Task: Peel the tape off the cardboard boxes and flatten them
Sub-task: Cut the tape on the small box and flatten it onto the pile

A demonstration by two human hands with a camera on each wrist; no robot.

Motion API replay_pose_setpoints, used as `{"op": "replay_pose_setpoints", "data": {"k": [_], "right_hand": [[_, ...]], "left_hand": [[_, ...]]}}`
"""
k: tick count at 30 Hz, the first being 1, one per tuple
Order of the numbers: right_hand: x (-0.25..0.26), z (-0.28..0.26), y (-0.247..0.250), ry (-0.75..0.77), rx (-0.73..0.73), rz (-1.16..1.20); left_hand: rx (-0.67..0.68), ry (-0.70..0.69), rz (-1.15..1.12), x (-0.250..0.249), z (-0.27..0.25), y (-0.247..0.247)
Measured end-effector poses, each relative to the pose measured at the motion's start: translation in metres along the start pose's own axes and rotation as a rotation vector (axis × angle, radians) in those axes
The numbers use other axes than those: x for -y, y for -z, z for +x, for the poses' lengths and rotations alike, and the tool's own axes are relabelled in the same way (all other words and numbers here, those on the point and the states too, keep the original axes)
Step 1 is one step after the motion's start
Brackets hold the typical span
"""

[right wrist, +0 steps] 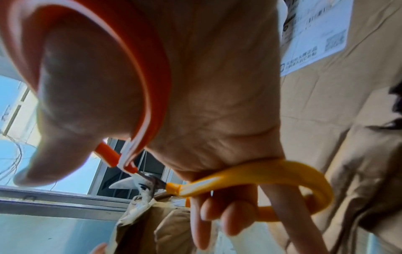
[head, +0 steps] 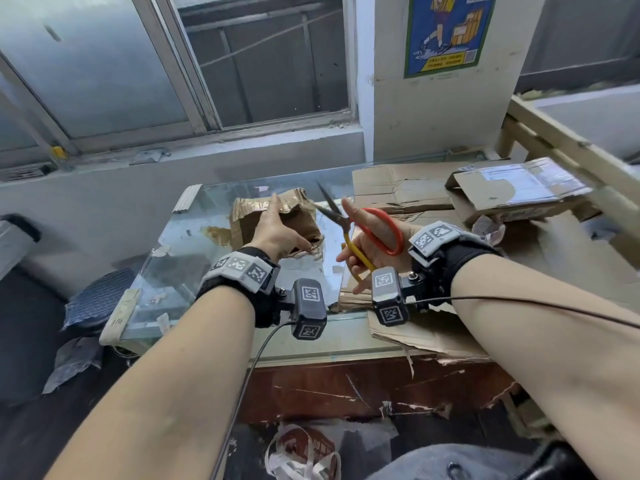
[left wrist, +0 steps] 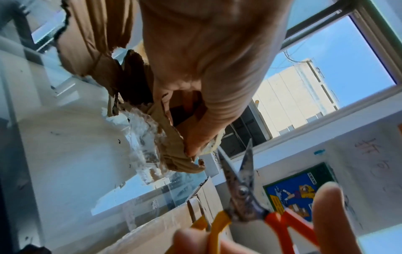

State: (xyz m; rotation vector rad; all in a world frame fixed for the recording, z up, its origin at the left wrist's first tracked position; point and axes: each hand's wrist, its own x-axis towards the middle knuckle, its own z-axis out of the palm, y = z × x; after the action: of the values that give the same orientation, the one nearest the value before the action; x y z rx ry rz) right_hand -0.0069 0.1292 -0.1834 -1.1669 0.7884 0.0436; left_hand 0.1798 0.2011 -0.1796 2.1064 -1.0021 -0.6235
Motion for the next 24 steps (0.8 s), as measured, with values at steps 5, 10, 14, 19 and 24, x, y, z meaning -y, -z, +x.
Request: {"op": "replay_pose_setpoints", "data": {"k": [5, 10, 14, 19, 24], "right_hand": [[-0.009, 0.002, 0.006, -0.106, 0.112, -0.021], [-0.010, 0.005, 0.002, -0.112, 0.099, -0.084], [-0.007, 0.008, -0.003, -0.027, 0.076, -0.085], [-0.005, 0.013, -0.015, 0.009, 0.156, -0.028], [-0.001, 0.019, -0.028, 0.067, 0.175, 0.092]], "left_hand": [[0.013, 0.075, -0.190, 0.002, 0.001, 0.004], [-0.113, 0.083, -0.464, 0.004, 0.002, 0.001], [-0.278, 0.178, -0.786, -0.003, -0.003, 0.001], [-0.462, 0.370, -1.042, -0.005, -0.006, 0.011], [-0.384, 0.389, -1.129, -0.010, -0.009, 0.014]]}}
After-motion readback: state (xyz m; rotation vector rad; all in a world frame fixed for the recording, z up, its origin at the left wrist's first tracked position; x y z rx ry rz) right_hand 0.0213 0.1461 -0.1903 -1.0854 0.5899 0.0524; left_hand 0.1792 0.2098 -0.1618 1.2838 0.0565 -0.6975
